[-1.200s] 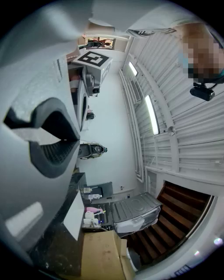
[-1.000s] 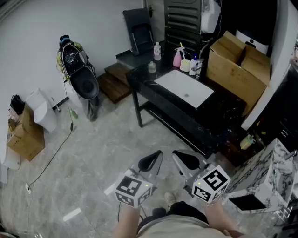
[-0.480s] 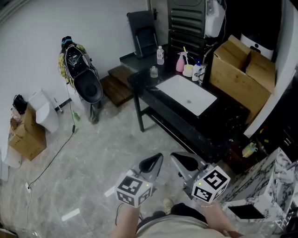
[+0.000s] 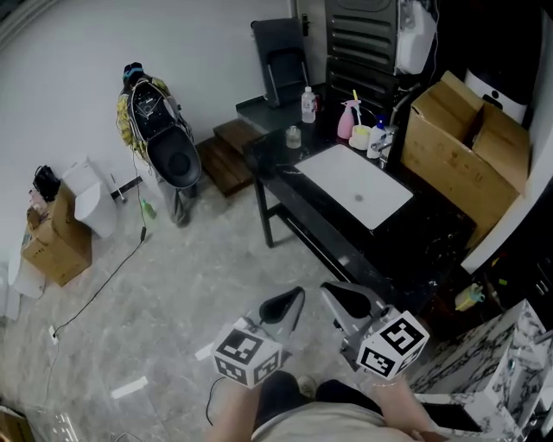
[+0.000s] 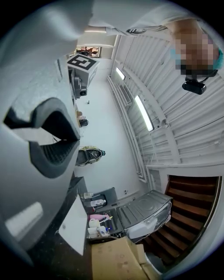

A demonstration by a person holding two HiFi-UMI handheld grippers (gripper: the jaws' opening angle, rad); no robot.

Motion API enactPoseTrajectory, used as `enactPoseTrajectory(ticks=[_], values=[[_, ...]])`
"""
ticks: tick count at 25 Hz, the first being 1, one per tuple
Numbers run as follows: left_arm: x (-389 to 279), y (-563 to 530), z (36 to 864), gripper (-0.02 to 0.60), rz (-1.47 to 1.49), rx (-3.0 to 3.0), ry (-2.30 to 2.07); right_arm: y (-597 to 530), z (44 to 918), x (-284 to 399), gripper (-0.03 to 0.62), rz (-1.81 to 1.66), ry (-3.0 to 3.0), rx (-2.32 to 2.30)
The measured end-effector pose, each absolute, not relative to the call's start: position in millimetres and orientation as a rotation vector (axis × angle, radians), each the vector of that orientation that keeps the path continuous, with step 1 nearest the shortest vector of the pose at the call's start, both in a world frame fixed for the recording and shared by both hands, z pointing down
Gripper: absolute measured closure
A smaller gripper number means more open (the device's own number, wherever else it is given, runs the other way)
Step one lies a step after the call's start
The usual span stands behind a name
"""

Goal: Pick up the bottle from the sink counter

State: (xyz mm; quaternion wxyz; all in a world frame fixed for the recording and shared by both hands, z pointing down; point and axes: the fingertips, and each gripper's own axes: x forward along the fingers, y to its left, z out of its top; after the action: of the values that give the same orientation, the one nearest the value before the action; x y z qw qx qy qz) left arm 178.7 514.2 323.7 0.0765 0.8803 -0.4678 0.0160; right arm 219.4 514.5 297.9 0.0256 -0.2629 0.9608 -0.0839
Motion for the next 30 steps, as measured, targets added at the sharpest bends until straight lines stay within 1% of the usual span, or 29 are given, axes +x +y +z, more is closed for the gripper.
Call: enactPoseTrajectory(ticks=[8, 15, 26, 30], values=[[166, 469, 327, 0.577, 0.049, 2.601, -1.421, 462, 306, 214, 0.591, -0.309, 2.969, -0.815], [140, 406, 337, 0.578, 0.055, 2.590, -1.351, 393, 318, 185, 0.591, -0.350, 2.985, -0.859], [33, 280, 309, 0.577, 0.030, 2.691, -1.295, 277, 298, 86, 0.591, -0.257, 2.961, -0.964], [-9, 244, 314, 0.577, 0.011, 2.686, -1.269, 239, 302, 45, 0.591, -0.293, 2.942, -0.971]])
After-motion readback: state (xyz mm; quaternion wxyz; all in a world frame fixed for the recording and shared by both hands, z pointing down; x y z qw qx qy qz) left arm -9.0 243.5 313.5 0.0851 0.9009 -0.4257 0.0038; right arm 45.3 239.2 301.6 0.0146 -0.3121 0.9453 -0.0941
